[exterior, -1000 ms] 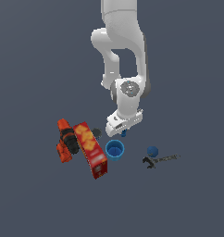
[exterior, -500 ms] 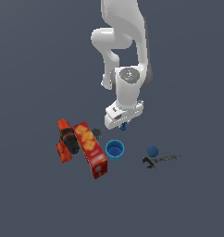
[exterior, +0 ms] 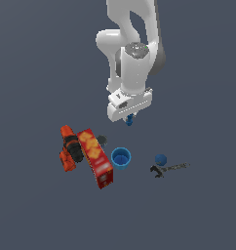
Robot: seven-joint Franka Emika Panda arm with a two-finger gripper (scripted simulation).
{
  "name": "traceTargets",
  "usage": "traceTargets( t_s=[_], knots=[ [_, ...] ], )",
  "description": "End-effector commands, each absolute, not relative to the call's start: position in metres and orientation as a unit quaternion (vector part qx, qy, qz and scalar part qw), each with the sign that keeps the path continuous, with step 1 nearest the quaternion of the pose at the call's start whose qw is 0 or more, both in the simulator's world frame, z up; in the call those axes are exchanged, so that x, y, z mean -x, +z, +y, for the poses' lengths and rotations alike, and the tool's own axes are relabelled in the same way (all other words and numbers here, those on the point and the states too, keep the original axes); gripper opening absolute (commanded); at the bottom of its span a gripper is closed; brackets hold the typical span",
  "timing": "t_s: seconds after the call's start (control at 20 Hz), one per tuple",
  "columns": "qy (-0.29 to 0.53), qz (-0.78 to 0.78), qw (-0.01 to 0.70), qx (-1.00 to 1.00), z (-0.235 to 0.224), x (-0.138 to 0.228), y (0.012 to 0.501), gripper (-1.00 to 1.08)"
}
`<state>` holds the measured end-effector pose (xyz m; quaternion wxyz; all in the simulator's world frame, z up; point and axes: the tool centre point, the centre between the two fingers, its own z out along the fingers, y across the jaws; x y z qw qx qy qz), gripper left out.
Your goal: Pick up a designated object from a clutter of objects.
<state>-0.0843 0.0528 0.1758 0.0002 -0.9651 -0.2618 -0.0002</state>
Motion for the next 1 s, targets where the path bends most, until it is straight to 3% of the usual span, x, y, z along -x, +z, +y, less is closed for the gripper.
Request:
traceTargets(
  t_s=[0.0,0.95],
  knots=[
    [0.000,-0.262,0.001,0.965,0.051,0.090,0.198,-1.00],
    [0.000,-0.262,0.001,0.965,0.034,0.129,0.366,-1.00]
  ],
)
